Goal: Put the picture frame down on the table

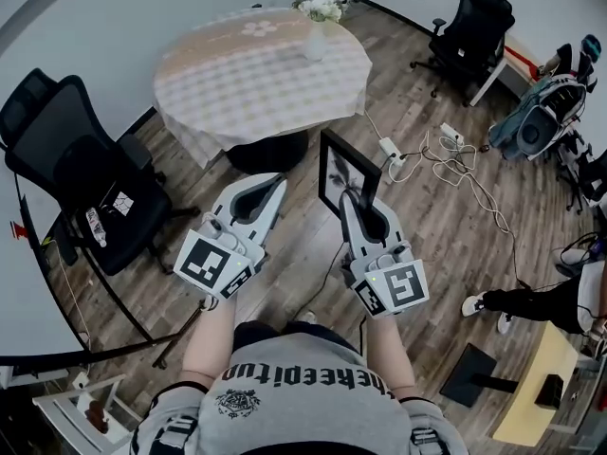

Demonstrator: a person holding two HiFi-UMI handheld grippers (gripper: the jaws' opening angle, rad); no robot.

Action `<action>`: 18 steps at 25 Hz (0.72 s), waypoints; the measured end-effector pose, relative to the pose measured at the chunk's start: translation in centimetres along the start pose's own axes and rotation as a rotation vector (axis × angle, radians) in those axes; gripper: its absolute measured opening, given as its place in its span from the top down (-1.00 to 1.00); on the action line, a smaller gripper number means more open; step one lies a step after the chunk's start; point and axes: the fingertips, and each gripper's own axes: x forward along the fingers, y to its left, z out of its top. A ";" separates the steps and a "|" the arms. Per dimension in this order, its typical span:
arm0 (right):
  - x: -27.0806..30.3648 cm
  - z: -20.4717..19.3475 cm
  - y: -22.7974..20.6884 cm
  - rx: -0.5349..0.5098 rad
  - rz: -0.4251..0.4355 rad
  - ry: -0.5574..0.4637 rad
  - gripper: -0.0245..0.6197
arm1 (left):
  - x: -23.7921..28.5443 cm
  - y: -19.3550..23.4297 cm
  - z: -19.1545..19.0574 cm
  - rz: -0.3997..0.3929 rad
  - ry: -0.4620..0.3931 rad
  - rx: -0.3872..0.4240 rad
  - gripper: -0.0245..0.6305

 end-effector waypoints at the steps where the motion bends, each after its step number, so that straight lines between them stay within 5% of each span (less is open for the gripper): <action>1: 0.0 -0.1 -0.7 0.000 0.007 0.000 0.86 | 0.6 -0.2 -0.2 0.005 0.001 0.003 0.88; 9: 1.6 -1.0 -3.5 0.038 0.045 0.000 0.86 | 3.6 0.3 -1.5 0.036 0.031 0.015 0.88; 18: 7.2 -2.5 -6.1 0.050 0.030 0.011 0.86 | 6.6 6.1 -3.1 0.056 0.043 0.011 0.88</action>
